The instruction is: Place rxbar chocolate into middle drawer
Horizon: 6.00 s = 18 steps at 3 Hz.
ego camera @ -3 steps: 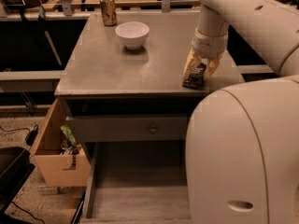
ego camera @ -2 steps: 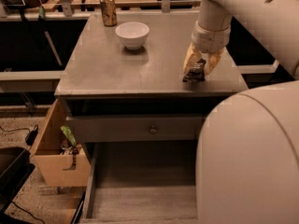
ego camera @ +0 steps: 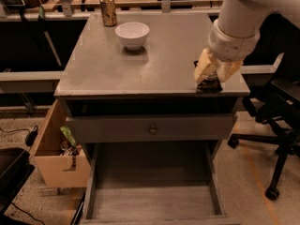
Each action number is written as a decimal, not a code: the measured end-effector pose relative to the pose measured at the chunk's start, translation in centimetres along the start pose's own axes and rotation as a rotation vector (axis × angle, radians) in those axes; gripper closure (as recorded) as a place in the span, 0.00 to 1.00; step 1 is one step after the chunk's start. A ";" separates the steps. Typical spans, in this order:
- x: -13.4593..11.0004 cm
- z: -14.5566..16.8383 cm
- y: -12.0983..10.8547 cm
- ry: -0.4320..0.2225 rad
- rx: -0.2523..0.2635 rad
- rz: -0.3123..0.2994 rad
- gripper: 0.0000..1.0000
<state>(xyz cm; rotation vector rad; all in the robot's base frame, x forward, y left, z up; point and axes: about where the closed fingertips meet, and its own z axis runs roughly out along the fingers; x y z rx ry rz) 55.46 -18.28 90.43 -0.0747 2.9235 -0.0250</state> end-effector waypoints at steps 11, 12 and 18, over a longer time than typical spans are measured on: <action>22.5 33.6 3.3 0.174 -0.624 -1.030 1.00; 20.4 32.7 5.4 0.120 -0.662 -1.077 1.00; 18.3 31.3 7.0 0.051 -0.686 -1.074 0.00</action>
Offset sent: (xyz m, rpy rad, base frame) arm -0.0968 -0.1306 -0.1662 -0.1655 0.3615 0.1568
